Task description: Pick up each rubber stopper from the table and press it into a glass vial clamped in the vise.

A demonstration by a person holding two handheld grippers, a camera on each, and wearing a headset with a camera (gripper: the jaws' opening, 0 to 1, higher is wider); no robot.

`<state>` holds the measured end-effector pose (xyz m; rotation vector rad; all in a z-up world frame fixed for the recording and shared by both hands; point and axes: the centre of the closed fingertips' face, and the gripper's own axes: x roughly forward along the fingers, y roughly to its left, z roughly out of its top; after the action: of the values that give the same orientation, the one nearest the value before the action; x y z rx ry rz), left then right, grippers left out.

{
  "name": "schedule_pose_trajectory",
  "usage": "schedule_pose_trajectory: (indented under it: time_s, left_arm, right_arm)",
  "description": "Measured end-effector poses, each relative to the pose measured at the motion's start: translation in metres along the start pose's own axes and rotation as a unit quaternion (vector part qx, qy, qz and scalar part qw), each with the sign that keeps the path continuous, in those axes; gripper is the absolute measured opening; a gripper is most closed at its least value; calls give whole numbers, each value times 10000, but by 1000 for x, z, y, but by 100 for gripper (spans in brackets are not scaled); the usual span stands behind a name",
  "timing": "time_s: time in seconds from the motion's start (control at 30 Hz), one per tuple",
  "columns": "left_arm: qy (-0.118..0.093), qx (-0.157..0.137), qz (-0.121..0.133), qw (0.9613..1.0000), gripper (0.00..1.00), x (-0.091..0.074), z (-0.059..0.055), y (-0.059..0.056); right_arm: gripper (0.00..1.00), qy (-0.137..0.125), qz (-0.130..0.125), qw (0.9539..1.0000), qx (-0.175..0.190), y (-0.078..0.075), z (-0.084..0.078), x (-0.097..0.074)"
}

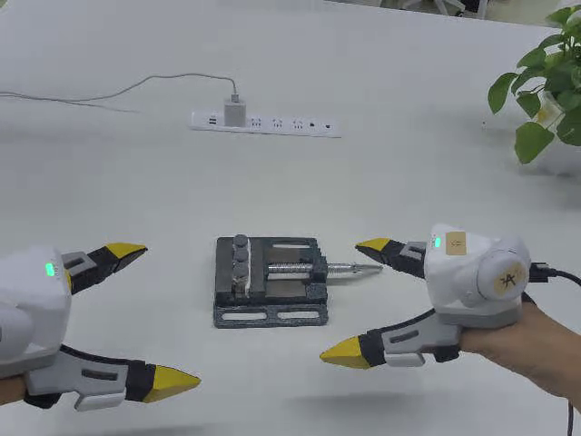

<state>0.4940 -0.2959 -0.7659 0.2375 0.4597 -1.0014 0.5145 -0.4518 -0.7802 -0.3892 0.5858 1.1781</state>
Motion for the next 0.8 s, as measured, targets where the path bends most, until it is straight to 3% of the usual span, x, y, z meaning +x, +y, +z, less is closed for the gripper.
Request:
schedule_pose_trajectory:
  time_s: [0.8]
  left_arm:
    - [-57, 1, -14, 10000, 98, -1, 5, 2]
  right_arm:
    - [91, -35, -39, 10000, -47, -1, 7, -2]
